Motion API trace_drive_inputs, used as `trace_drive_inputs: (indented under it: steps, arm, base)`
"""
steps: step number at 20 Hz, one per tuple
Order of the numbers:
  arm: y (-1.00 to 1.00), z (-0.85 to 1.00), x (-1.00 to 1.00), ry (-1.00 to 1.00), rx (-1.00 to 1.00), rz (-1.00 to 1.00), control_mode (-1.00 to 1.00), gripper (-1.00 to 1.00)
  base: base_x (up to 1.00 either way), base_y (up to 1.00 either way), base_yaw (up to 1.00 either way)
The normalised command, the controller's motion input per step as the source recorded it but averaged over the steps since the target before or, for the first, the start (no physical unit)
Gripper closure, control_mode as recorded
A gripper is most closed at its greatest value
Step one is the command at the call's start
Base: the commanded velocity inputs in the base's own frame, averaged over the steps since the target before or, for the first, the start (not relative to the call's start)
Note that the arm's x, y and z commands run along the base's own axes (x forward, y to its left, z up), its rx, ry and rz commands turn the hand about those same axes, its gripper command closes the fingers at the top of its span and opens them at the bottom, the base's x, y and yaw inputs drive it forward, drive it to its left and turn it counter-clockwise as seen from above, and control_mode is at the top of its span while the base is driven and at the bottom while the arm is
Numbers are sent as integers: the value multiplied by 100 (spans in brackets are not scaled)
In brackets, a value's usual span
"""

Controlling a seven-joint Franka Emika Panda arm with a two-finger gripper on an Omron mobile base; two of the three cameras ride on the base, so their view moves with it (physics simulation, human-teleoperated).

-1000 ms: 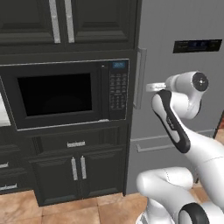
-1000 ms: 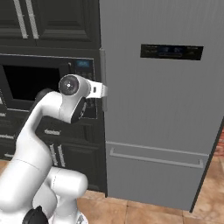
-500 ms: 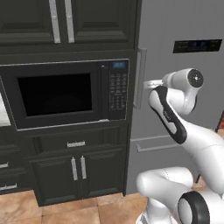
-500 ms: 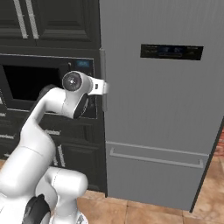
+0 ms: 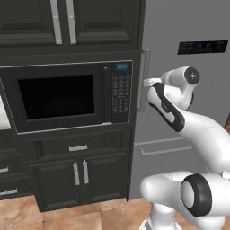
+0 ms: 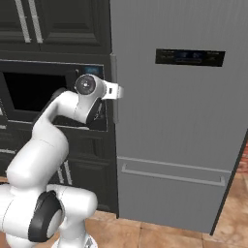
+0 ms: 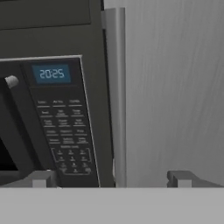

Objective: Retrieve the orange and apple from the fridge and place them into the bowl on the dining table.

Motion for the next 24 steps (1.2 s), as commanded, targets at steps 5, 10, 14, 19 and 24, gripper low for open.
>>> trace_drive_inputs:
  steps: [5,10,14,19,24]
  arm:
    - [0,0,38,0,0,0,-100,-100]
    - [0,0,63,0,0,0,-100,-100]
    - [-1,-7,79,0,0,0,-100,-100]
    - [-11,-11,78,0,0,0,-100,-100]
    - [-20,-6,76,0,0,0,-100,-100]
  base:
    - [0,0,0]
    - [0,0,0]
    - [0,0,0]
    - [0,0,0]
    - [0,0,0]
